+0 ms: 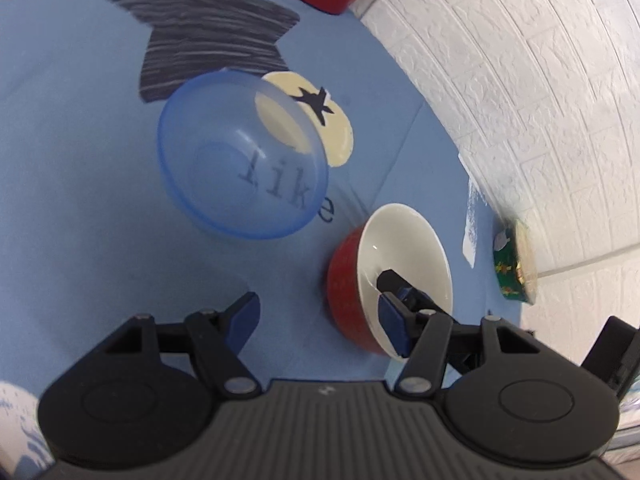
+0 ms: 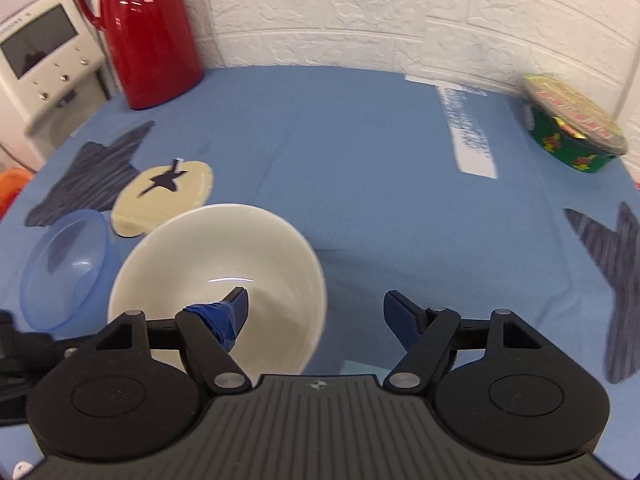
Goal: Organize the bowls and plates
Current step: 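Move both grippers to the red-and-white bowl and grip its rim, then carry the red-and-white bowl into the steel bowl and open both grippers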
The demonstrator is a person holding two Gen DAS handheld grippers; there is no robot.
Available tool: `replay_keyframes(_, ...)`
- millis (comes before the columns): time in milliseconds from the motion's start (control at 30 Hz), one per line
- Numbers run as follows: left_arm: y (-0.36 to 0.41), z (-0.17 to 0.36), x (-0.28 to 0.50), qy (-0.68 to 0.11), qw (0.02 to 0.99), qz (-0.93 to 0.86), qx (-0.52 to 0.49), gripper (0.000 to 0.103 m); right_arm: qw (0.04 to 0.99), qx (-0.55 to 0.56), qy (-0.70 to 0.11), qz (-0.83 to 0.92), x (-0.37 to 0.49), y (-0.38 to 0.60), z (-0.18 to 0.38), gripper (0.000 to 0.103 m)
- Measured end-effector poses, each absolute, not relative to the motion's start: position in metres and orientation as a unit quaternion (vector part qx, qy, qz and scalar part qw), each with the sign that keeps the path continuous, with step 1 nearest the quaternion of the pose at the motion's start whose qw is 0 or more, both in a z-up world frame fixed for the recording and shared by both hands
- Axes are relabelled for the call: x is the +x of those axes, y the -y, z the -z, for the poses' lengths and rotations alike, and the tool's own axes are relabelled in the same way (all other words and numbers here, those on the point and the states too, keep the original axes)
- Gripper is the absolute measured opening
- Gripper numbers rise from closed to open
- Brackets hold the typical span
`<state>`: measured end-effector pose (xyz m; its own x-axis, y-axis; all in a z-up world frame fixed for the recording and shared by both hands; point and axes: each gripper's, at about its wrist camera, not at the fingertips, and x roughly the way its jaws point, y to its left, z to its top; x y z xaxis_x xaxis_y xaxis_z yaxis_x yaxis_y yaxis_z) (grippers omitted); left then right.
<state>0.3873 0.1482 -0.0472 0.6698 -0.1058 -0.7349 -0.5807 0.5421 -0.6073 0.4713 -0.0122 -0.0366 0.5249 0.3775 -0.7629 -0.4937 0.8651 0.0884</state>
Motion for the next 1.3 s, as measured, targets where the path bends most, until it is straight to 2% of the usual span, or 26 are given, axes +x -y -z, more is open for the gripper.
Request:
replay_keyframes(33,-0.147,0.049,0.391,-0.386,0.795,-0.152,-0.443,0.055,0.866,-0.064,-0.421,-0.262,0.471,0.011,0.039,0.054)
replay_keyframes(67,-0.148,0.051,0.394,-0.389,0.794,-0.147,-0.443,0.051,0.866,-0.062,-0.417,-0.269,0.469,0.011,0.040,0.048)
replay_keyframes(100,-0.149,0.051,0.396,-0.388,0.796,-0.137,-0.443,0.038,0.864,-0.056,-0.416,-0.280,0.467,0.010,0.039,0.035)
replay_keyframes(133,-0.148,0.049,0.401,-0.390,0.803,-0.119,-0.435,0.020,0.859,-0.042,-0.421,-0.289,0.467,0.011,0.039,0.032)
replay_keyframes(167,-0.147,0.045,0.405,-0.393,0.810,-0.111,-0.420,0.011,0.852,-0.030,-0.427,-0.301,0.466,0.012,0.038,0.027)
replay_keyframes(200,-0.145,0.042,0.407,-0.395,0.817,-0.110,-0.406,0.002,0.849,-0.025,-0.430,-0.305,0.464,0.012,0.038,0.027)
replay_keyframes(233,-0.143,0.040,0.410,-0.398,0.823,-0.109,-0.390,0.000,0.850,-0.029,-0.429,-0.304,0.462,0.011,0.038,0.027)
replay_keyframes(600,-0.128,0.031,0.375,-0.417,0.850,-0.057,-0.317,0.001,0.843,0.006,-0.443,-0.304,0.414,0.035,0.035,0.032)
replay_keyframes(1000,-0.057,0.007,0.242,-0.462,0.826,0.035,-0.322,0.002,0.856,0.017,-0.447,-0.260,0.261,0.120,0.001,0.035)
replay_keyframes(1300,-0.020,0.005,0.168,-0.478,0.826,0.065,-0.292,0.003,0.846,0.027,-0.478,-0.236,0.180,0.153,0.017,0.038)
